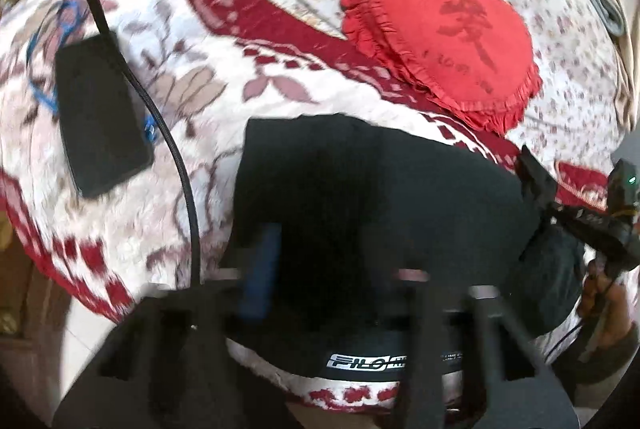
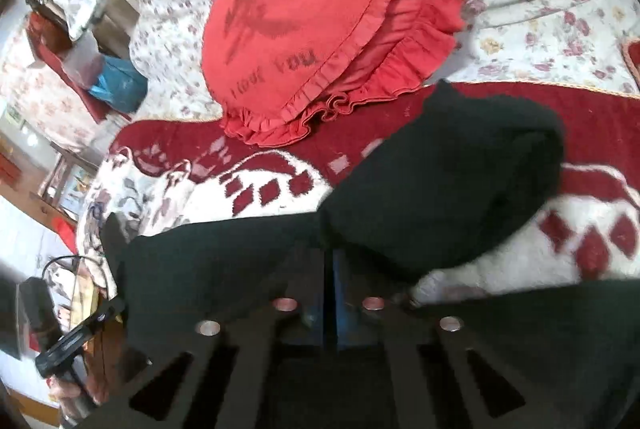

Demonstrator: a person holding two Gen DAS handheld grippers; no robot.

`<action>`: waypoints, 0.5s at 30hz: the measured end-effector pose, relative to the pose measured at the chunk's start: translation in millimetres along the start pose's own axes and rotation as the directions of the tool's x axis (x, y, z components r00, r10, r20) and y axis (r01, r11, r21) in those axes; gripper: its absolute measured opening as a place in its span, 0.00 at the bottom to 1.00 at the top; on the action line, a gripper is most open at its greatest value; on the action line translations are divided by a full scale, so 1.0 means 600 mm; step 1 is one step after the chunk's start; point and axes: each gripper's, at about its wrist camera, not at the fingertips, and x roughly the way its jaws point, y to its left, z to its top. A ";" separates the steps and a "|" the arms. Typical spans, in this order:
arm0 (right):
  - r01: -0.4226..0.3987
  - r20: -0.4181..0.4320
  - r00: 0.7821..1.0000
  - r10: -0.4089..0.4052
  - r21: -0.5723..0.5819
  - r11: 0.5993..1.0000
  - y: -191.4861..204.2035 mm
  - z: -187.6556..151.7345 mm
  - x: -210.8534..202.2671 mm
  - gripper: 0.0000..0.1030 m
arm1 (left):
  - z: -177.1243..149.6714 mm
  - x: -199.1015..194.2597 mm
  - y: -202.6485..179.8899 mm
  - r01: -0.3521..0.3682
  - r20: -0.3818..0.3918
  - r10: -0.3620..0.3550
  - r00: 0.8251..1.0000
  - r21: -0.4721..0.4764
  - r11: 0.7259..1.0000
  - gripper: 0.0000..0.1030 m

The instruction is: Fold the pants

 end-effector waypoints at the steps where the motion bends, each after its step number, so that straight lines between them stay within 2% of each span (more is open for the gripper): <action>1: -0.019 0.011 1.000 0.019 -0.005 1.000 0.001 -0.006 -0.022 0.03 | 0.003 -0.007 -0.003 0.015 0.009 -0.015 1.000 0.014 1.000 0.16; 2: -0.033 0.019 0.999 0.034 -0.013 0.999 0.001 -0.011 -0.041 0.03 | 0.004 -0.010 -0.003 0.028 0.013 -0.028 1.000 0.017 0.999 0.07; 6: -0.066 0.041 0.997 0.069 -0.072 0.995 0.013 -0.044 -0.123 0.03 | -0.001 -0.041 -0.003 0.098 0.011 -0.099 0.995 0.034 0.995 0.06; 10: -0.098 0.013 0.995 0.099 -0.078 0.992 0.012 -0.097 -0.175 0.03 | -0.028 -0.075 0.009 0.093 0.006 -0.094 0.996 0.051 0.994 0.06; 13: -0.096 -0.040 0.995 0.094 -0.048 0.994 -0.007 -0.151 -0.174 0.03 | -0.049 -0.082 0.025 0.073 -0.011 -0.073 0.997 0.042 0.996 0.06; 14: -0.073 -0.078 0.994 0.070 -0.036 0.997 -0.018 -0.167 -0.160 0.03 | -0.056 -0.077 0.030 0.042 -0.015 -0.042 0.999 0.046 0.998 0.06; 15: -0.026 -0.127 0.992 0.022 -0.031 0.999 -0.032 -0.184 -0.141 0.03 | -0.059 -0.071 0.037 0.049 -0.025 -0.048 0.999 0.037 0.998 0.06</action>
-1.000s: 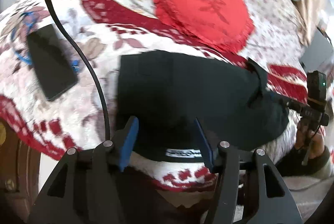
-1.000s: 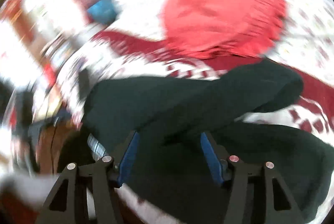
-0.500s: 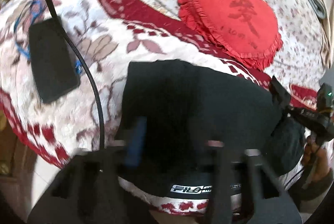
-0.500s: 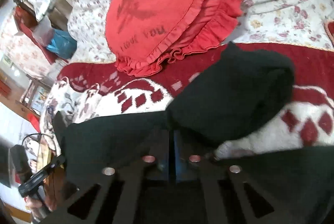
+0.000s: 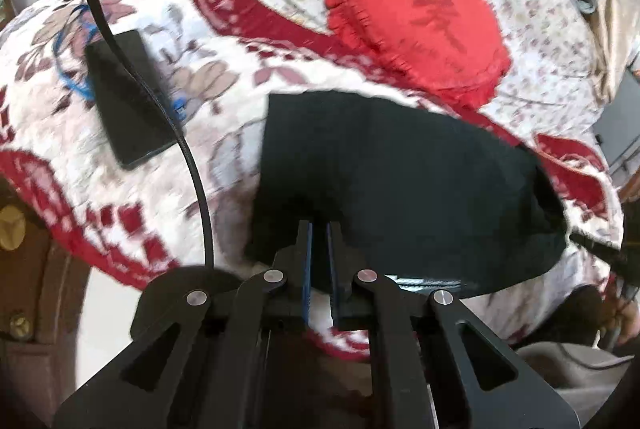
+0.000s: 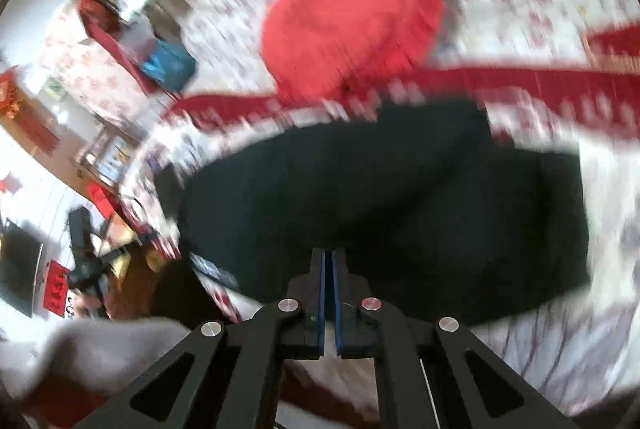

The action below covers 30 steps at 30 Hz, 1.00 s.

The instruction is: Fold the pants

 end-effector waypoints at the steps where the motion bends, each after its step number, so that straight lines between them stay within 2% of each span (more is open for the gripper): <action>1: 0.063 -0.041 0.997 -0.062 0.022 0.998 -0.016 -0.012 0.016 0.03 | -0.002 0.003 0.003 0.017 -0.009 -0.017 1.000 -0.013 1.000 0.05; 2: 0.107 -0.061 0.993 -0.104 0.052 0.993 -0.031 -0.019 0.019 0.03 | -0.002 0.008 0.006 0.026 -0.016 -0.027 1.000 -0.031 0.999 0.05; 3: 0.100 -0.047 0.994 -0.096 0.080 0.992 -0.039 -0.018 0.009 0.03 | -0.001 0.008 0.004 0.022 -0.012 -0.023 1.000 -0.036 0.999 0.05; 5: 0.076 0.028 0.996 -0.079 0.094 0.993 -0.036 -0.004 -0.021 0.04 | 0.003 0.007 -0.007 0.015 -0.001 -0.015 1.000 -0.020 1.000 0.06; 7: 0.128 0.120 0.984 -0.131 0.026 0.991 -0.006 0.029 -0.050 0.09 | 0.008 0.007 -0.014 0.008 0.010 -0.008 1.000 -0.011 1.000 0.06; 8: 0.175 0.159 0.972 -0.171 -0.011 0.985 0.014 0.048 -0.056 0.25 | 0.013 0.010 -0.019 0.004 0.014 -0.004 1.000 -0.010 1.000 0.08; 9: 0.202 0.181 0.964 -0.193 -0.029 0.979 0.027 0.063 -0.055 0.54 | 0.015 0.013 -0.022 0.006 0.015 -0.006 1.000 -0.012 1.000 0.10; 10: 0.229 0.198 0.956 -0.215 -0.050 0.972 0.044 0.083 -0.049 0.66 | 0.017 0.016 -0.026 0.011 0.014 -0.010 1.000 -0.014 1.000 0.17; 11: 0.252 0.213 0.949 -0.231 -0.080 0.964 0.062 0.104 -0.037 0.73 | 0.021 0.020 -0.031 0.013 0.012 -0.013 1.000 -0.014 1.000 0.22; 13: 0.310 0.239 0.932 -0.274 -0.129 0.942 0.084 0.136 -0.005 0.73 | 0.025 0.026 -0.043 0.017 0.012 -0.016 1.000 -0.007 1.000 0.24; 14: 0.364 0.237 0.916 -0.325 -0.144 0.920 0.088 0.152 0.018 0.73 | 0.026 0.029 -0.052 0.022 0.014 -0.022 1.000 0.002 1.000 0.27; 16: 0.457 0.173 0.886 -0.430 -0.177 0.872 0.080 0.173 0.079 0.73 | 0.026 0.036 -0.063 0.031 0.002 -0.031 1.000 0.013 0.999 0.32; 17: 0.453 0.130 0.891 -0.435 -0.184 0.872 0.064 0.172 0.103 0.69 | 0.025 0.039 -0.068 0.034 -0.004 -0.034 0.999 0.017 0.999 0.33; 18: 0.431 0.119 0.902 -0.415 -0.172 0.886 0.049 0.169 0.107 0.48 | 0.025 0.042 -0.071 0.040 -0.009 -0.040 0.999 0.020 0.999 0.33; 20: 0.337 0.125 0.936 -0.328 -0.063 0.939 0.000 0.156 0.080 0.24 | 0.023 0.045 -0.072 0.047 -0.016 -0.047 0.999 0.023 0.999 0.33; 21: 0.312 0.134 0.942 -0.307 -0.015 0.950 -0.017 0.148 0.061 0.14 | 0.021 0.045 -0.073 0.047 -0.019 -0.046 0.999 0.025 0.999 0.33; 23: 0.270 0.174 0.945 -0.278 0.069 0.960 -0.046 0.122 -0.001 0.07 | 0.017 0.043 -0.069 0.045 -0.026 -0.045 0.999 0.021 0.999 0.33; 25: 0.211 0.216 0.947 -0.236 0.134 0.968 -0.063 0.085 -0.058 0.07 | 0.013 0.037 -0.065 0.054 -0.024 -0.053 0.998 0.004 0.999 0.37; 26: 0.222 0.221 0.942 -0.254 0.163 0.961 -0.079 0.064 -0.082 0.07 | 0.011 0.034 -0.063 0.059 -0.022 -0.060 0.998 -0.005 0.998 0.40; 28: 0.283 0.178 0.929 -0.324 0.223 0.933 -0.110 0.032 -0.089 0.07 | 0.007 0.031 -0.062 0.073 -0.014 -0.074 0.997 -0.016 0.997 0.41; 30: 0.292 0.083 0.942 -0.326 0.279 0.915 -0.142 0.008 -0.080 0.07 | 0.002 0.031 -0.067 0.079 -0.010 -0.079 0.997 -0.018 0.997 0.41</action>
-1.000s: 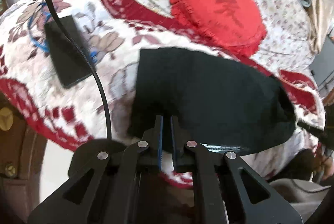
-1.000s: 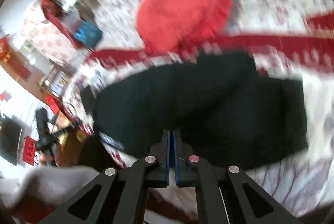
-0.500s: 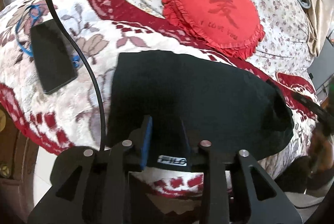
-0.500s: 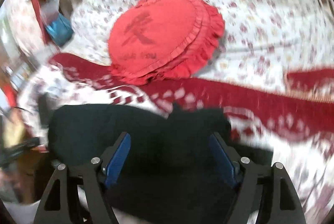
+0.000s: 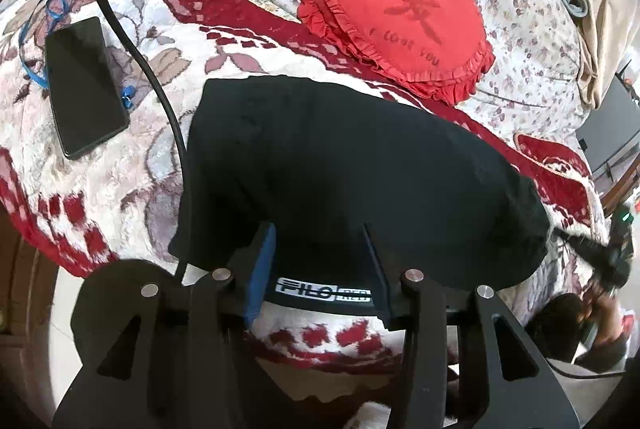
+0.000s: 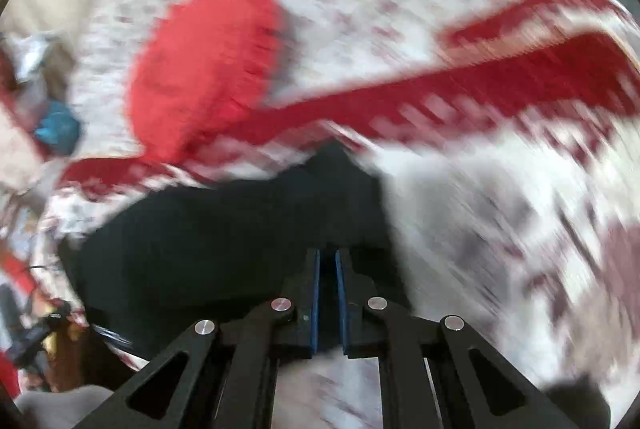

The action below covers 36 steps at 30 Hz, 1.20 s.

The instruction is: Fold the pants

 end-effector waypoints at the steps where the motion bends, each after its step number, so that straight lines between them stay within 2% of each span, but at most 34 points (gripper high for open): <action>1: -0.027 -0.031 0.999 0.028 0.032 0.999 -0.008 -0.008 0.002 0.07 | -0.002 0.002 -0.004 0.000 -0.005 0.000 1.000 0.003 1.000 0.41; 2: -0.071 -0.031 0.997 0.072 0.044 0.996 -0.006 -0.016 -0.005 0.08 | -0.003 0.005 -0.008 0.002 -0.018 -0.002 1.000 0.008 1.000 0.41; 4: -0.171 -0.027 0.985 0.170 -0.030 0.985 0.030 -0.024 -0.020 0.11 | -0.005 0.006 -0.016 0.014 -0.033 -0.013 0.999 0.016 1.000 0.42; 5: -0.232 -0.047 0.972 0.229 -0.074 0.970 0.056 -0.028 -0.022 0.16 | -0.005 0.004 -0.017 0.024 -0.029 -0.024 0.999 0.010 1.000 0.48; 6: -0.314 -0.080 0.948 0.307 -0.109 0.943 0.085 -0.032 -0.019 0.29 | -0.005 0.004 -0.017 0.036 -0.025 -0.036 0.999 -0.005 0.999 0.52; 7: -0.408 -0.117 0.911 0.394 -0.127 0.904 0.116 -0.038 -0.011 0.37 | -0.004 0.006 -0.014 0.051 -0.021 -0.052 0.998 -0.028 0.998 0.59; 8: -0.475 -0.144 0.877 0.457 -0.131 0.870 0.139 -0.044 0.001 0.48 | -0.006 0.008 -0.011 0.073 -0.017 -0.074 0.997 -0.061 0.995 0.61; 9: -0.528 -0.174 0.845 0.506 -0.123 0.840 0.161 -0.050 0.017 0.48 | -0.007 0.012 -0.008 0.089 -0.019 -0.091 0.996 -0.085 0.992 0.61; 10: -0.559 -0.204 0.822 0.532 -0.111 0.821 0.181 -0.058 0.035 0.48 | -0.009 0.016 -0.006 0.100 -0.025 -0.103 0.994 -0.105 0.989 0.61; 11: -0.574 -0.228 0.808 0.543 -0.100 0.813 0.197 -0.066 0.057 0.48 | -0.014 0.020 -0.004 0.104 -0.036 -0.109 0.993 -0.120 0.987 0.61; 14: -0.578 -0.250 0.795 0.553 -0.031 0.816 0.201 -0.079 0.106 0.48 | -0.025 0.027 -0.003 0.114 -0.053 -0.122 0.991 -0.145 0.983 0.61; 15: -0.573 -0.239 0.797 0.555 -0.008 0.820 0.197 -0.080 0.116 0.48 | -0.026 0.029 -0.001 0.126 -0.047 -0.136 0.990 -0.163 0.978 0.61; 17: -0.592 -0.186 0.789 0.586 0.027 0.806 0.185 -0.077 0.124 0.48 | -0.028 0.037 0.003 0.141 -0.038 -0.151 0.988 -0.201 0.970 0.61; 21: -0.596 -0.113 0.794 0.597 0.045 0.802 0.177 -0.057 0.128 0.48 | -0.016 0.059 0.006 0.156 -0.030 -0.169 0.985 -0.264 0.952 0.61; 23: -0.617 -0.070 0.779 0.623 0.091 0.782 0.167 -0.050 0.133 0.48 | -0.004 0.064 0.003 0.171 -0.007 -0.180 0.984 -0.279 0.945 0.61; 25: -0.648 -0.028 0.752 0.658 0.147 0.747 0.161 -0.043 0.141 0.46 | 0.008 0.067 0.002 0.174 0.012 -0.179 0.984 -0.305 0.936 0.61; 26: -0.655 -0.015 0.746 0.665 0.164 0.738 0.159 -0.042 0.143 0.41 | 0.011 0.070 0.006 0.180 0.020 -0.183 0.983 -0.324 0.929 0.61; 28: -0.677 -0.002 0.723 0.690 0.196 0.710 0.158 -0.040 0.147 0.13 | 0.015 0.073 0.014 0.192 0.032 -0.194 0.980 -0.363 0.912 0.61; 30: -0.689 0.003 0.712 0.702 0.194 0.698 0.153 -0.041 0.137 0.04 | 0.017 0.070 0.019 0.192 0.048 -0.188 0.981 -0.376 0.906 0.41; 31: -0.695 -0.001 0.709 0.706 0.175 0.698 0.155 -0.039 0.126 0.04 | 0.018 0.068 0.019 0.181 0.048 -0.176 0.983 -0.366 0.913 0.22; 33: -0.700 -0.004 0.707 0.707 0.135 0.701 0.166 -0.040 0.104 0.03 | 0.017 0.062 0.019 0.176 0.053 -0.168 0.984 -0.353 0.919 0.15; 34: -0.706 -0.007 0.704 0.711 0.110 0.700 0.172 -0.040 0.091 0.03 | 0.016 0.059 0.019 0.187 0.057 -0.178 0.982 -0.351 0.918 0.08; 36: -0.720 -0.015 0.690 0.723 0.085 0.689 0.185 -0.042 0.070 0.03 | 0.013 0.043 0.013 0.197 0.073 -0.183 0.980 -0.331 0.923 0.08</action>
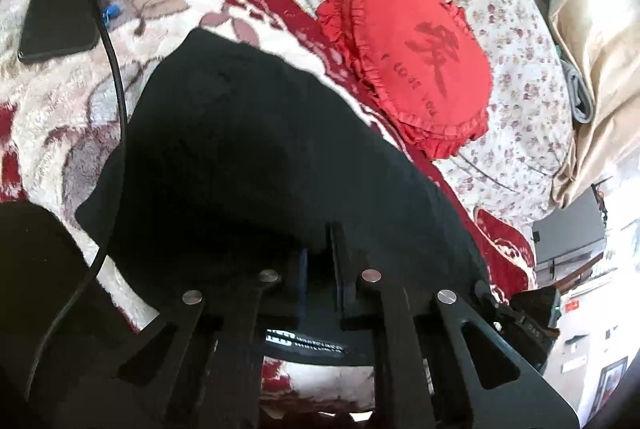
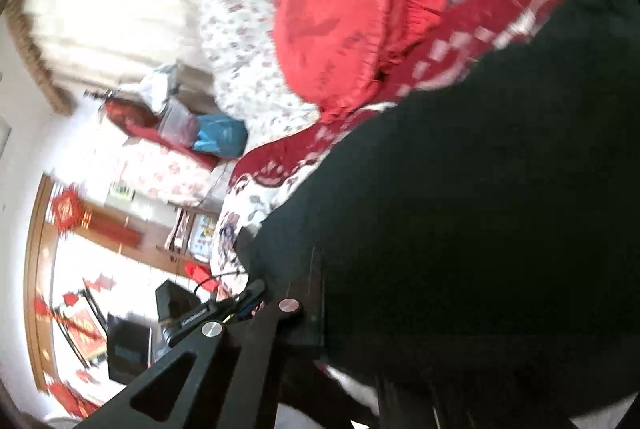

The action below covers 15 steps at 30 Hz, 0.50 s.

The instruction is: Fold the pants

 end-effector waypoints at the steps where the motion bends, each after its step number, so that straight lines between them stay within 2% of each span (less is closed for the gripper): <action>1: -0.013 -0.016 1.000 0.012 -0.020 1.000 0.018 -0.006 -0.006 0.03 | -0.003 -0.007 -0.003 0.004 0.005 -0.004 1.000 0.013 1.000 0.07; 3: 0.014 -0.058 0.998 -0.018 -0.069 0.998 0.047 -0.019 -0.009 0.03 | -0.012 -0.037 -0.016 0.005 0.023 -0.006 1.000 0.069 0.998 0.07; 6: 0.106 -0.108 0.987 -0.119 -0.118 0.987 0.050 -0.038 -0.003 0.02 | -0.027 -0.060 -0.010 -0.046 0.035 0.042 0.998 0.116 0.992 0.07; 8: 0.197 -0.194 0.959 -0.205 -0.060 0.978 0.004 -0.047 0.021 0.03 | -0.038 -0.044 0.013 -0.100 0.001 0.100 0.995 0.111 0.989 0.07; 10: 0.262 -0.250 0.933 -0.258 -0.017 0.965 -0.026 -0.058 0.035 0.03 | -0.048 -0.021 0.037 -0.175 -0.040 0.179 0.983 0.095 0.980 0.07; 11: 0.281 -0.265 0.924 -0.275 -0.017 0.960 -0.033 -0.066 0.038 0.03 | -0.053 -0.013 0.047 -0.183 -0.061 0.188 0.980 0.085 0.980 0.08; 12: 0.276 -0.267 0.926 -0.269 -0.012 0.961 -0.035 -0.070 0.035 0.03 | -0.056 -0.012 0.053 -0.178 -0.072 0.183 0.980 0.073 0.981 0.08; 13: 0.268 -0.272 0.927 -0.258 0.000 0.963 -0.036 -0.073 0.030 0.05 | -0.057 -0.013 0.054 -0.175 -0.072 0.180 0.981 0.072 0.982 0.09; 15: 0.275 -0.305 0.914 -0.266 -0.014 0.961 -0.028 -0.073 0.022 0.08 | -0.055 -0.023 0.048 -0.175 -0.067 0.182 0.981 0.095 0.980 0.12</action>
